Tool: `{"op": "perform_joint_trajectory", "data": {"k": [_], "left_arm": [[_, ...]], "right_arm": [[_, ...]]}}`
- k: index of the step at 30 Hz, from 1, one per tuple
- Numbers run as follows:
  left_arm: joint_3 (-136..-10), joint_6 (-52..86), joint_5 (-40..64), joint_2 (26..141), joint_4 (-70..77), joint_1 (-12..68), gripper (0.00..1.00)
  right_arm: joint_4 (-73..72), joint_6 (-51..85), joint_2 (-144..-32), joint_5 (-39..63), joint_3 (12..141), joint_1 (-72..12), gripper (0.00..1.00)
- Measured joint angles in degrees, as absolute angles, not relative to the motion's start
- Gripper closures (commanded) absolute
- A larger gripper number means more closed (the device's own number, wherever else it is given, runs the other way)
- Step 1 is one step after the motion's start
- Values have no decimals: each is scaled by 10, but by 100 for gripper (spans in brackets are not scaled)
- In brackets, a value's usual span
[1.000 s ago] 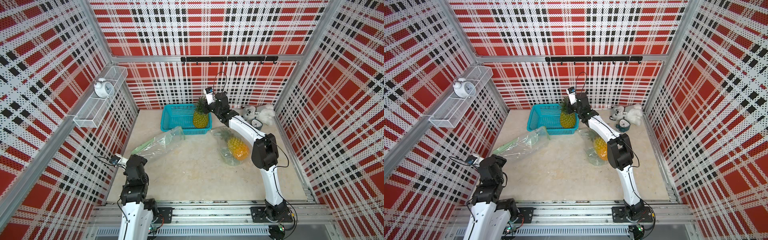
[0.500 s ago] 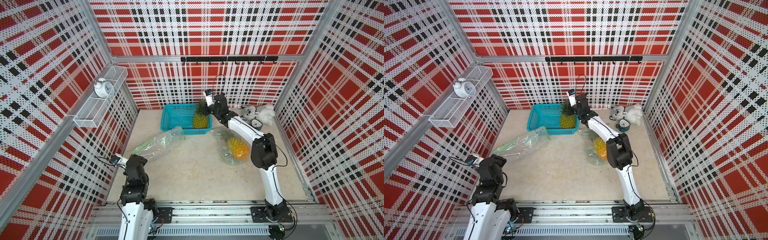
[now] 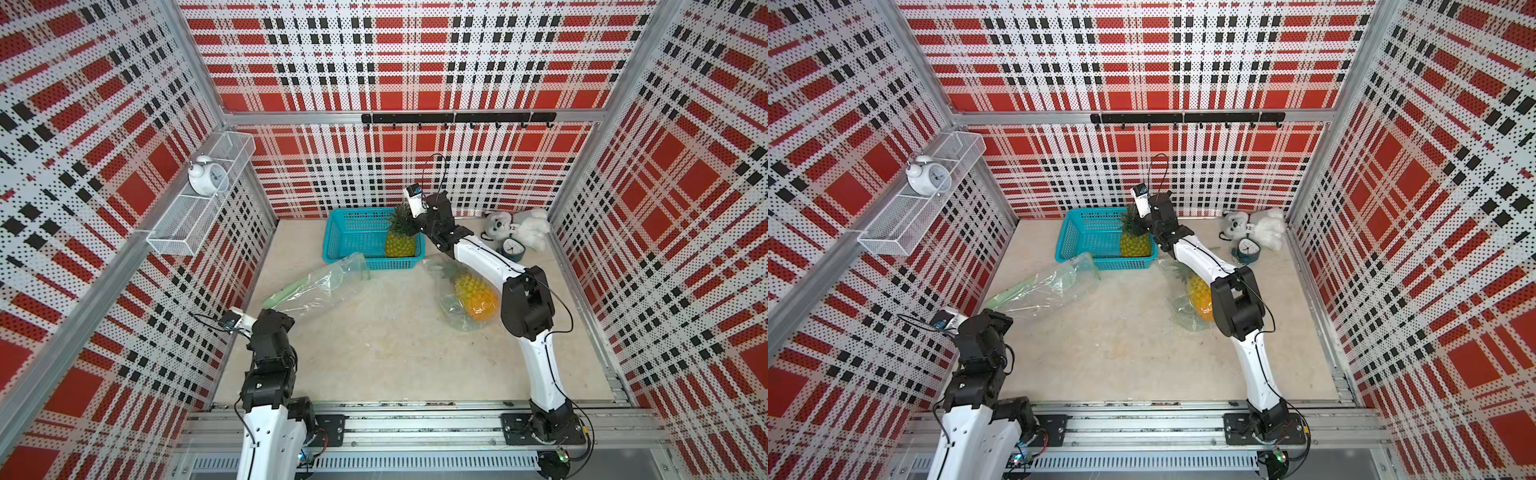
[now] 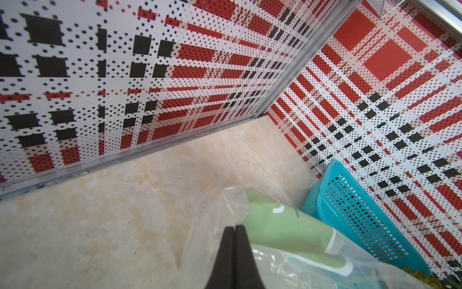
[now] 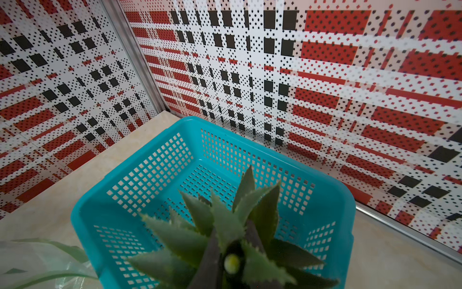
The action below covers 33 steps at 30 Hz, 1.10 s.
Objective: Open the zip-top bag and take out the pineapple
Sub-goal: Place the pineapple in the basket.
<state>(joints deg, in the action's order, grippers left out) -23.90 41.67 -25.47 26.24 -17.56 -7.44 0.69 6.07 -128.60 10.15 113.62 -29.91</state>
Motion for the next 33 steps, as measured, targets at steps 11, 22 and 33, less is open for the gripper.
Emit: {"op": "perform_joint_trajectory", "data": {"k": [11,22,33], "left_arm": [[-239,408,-236,257,-169,-75,100],[-222,359,-94,214,-90,-75,100],[-154,353,141,224,55,-64,100]], "right_arm": [[-15,58,-1271,100,1128,-303,38],[-78,65,-1113,102,993,-303,31],[-115,59,-928,105,801,-303,30]]}}
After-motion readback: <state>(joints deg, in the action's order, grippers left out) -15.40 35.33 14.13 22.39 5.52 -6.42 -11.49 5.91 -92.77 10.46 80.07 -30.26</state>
